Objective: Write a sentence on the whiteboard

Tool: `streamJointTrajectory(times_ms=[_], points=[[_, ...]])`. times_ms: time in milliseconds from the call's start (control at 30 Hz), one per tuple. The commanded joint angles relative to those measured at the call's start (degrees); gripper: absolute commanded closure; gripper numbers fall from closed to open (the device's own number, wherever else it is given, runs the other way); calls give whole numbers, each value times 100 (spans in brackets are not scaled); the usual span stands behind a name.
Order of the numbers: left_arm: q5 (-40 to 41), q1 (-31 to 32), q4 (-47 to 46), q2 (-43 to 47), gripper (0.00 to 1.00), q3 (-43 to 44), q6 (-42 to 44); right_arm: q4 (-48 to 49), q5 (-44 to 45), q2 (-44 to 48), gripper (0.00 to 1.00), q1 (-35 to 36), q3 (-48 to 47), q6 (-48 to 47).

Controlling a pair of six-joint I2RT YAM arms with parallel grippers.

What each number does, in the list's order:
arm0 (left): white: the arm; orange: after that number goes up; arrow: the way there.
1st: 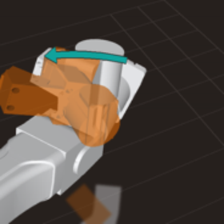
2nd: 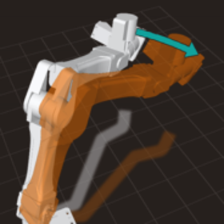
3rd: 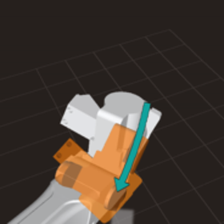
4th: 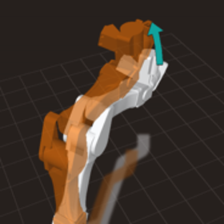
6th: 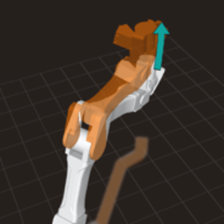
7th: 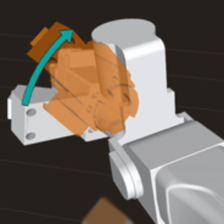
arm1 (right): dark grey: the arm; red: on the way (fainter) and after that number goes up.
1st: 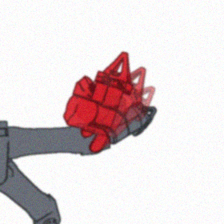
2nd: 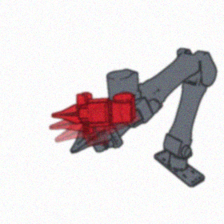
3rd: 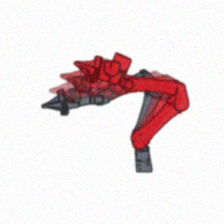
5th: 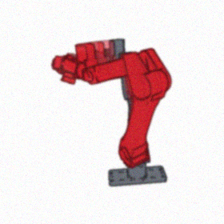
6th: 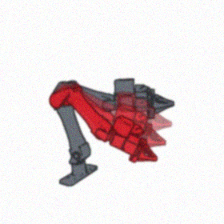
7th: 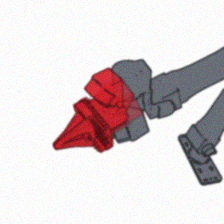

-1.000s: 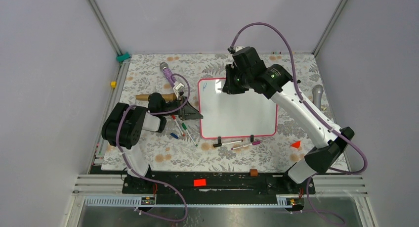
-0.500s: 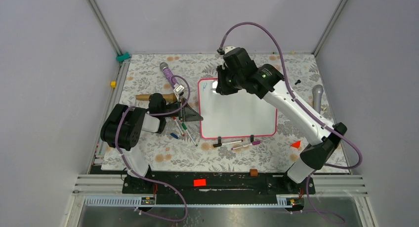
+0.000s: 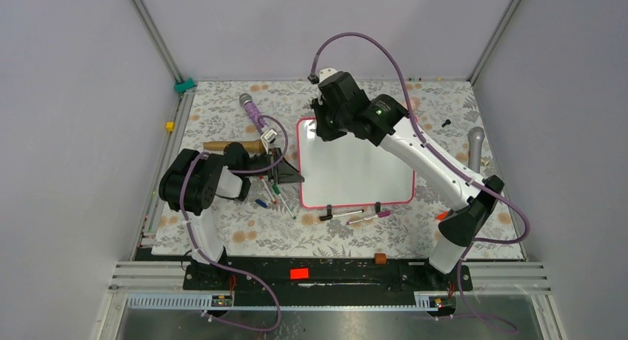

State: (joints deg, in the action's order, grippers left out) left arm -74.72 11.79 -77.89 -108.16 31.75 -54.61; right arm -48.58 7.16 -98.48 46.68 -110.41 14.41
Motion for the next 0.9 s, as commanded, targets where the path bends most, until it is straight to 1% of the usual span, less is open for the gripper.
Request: streamJointTrajectory(times_ms=[0, 133, 367, 500, 567, 700, 767, 800, 867], points=[[-355, 44, -604, -121, 59, 230, 241, 216, 361, -47, 100, 212, -257, -429], [-406, 89, -614, -235, 61, 353, 282, 221, 481, -44, 100, 274, -183, -563], [-580, 137, -616, -514, 62, 548, 393, 316, 391, -5, 100, 281, 23, -562], [-696, 147, -623, -558, 66, 602, 563, 343, 383, 49, 100, 281, 117, -581], [-732, 145, -623, -608, 73, 633, 616, 372, 378, 84, 100, 281, 187, -591], [-657, 156, -623, -680, 83, 600, 627, 397, 369, 124, 100, 277, 278, -594], [-619, 155, -631, -667, 96, 550, 660, 406, 365, 138, 100, 281, 311, -577], [-604, 157, -627, -670, 99, 549, 651, 421, 365, 136, 100, 281, 324, -576], [-603, 152, -620, -664, 100, 558, 609, 425, 353, 142, 100, 281, 340, -555]])
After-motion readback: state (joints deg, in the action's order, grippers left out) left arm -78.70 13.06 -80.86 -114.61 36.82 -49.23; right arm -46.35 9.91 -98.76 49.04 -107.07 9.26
